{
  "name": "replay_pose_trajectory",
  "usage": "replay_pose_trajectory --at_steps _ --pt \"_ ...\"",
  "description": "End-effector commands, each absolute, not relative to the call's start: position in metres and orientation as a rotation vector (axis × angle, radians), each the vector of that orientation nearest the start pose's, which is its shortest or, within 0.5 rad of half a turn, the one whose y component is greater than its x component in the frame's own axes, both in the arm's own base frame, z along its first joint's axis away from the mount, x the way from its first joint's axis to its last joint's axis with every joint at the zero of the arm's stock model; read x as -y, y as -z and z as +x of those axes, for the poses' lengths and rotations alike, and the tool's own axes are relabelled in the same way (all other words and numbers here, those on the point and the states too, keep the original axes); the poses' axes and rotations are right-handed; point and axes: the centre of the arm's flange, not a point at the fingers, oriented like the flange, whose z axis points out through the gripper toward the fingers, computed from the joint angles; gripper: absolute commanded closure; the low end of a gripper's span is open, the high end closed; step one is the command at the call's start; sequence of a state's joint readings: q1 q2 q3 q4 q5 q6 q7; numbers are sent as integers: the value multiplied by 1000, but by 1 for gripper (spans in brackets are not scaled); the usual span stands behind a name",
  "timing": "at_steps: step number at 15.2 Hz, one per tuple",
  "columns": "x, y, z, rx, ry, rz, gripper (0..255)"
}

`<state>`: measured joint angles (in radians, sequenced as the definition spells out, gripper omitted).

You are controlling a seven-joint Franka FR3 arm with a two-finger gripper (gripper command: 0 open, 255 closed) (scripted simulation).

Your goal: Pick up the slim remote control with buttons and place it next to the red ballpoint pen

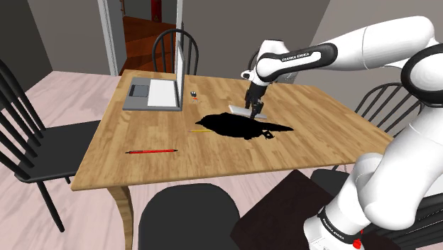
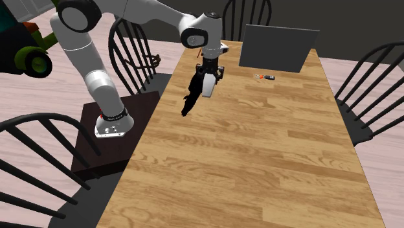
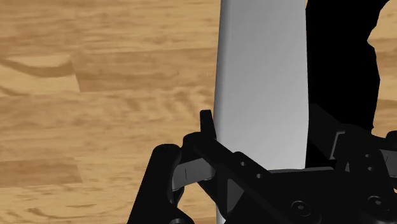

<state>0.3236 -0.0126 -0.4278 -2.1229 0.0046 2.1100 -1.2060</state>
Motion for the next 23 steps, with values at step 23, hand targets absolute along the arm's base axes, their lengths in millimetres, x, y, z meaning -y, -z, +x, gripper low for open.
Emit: replay_pose_trajectory --at_steps 23 --pt "-263 -414 541 1637 4 -2669 255"
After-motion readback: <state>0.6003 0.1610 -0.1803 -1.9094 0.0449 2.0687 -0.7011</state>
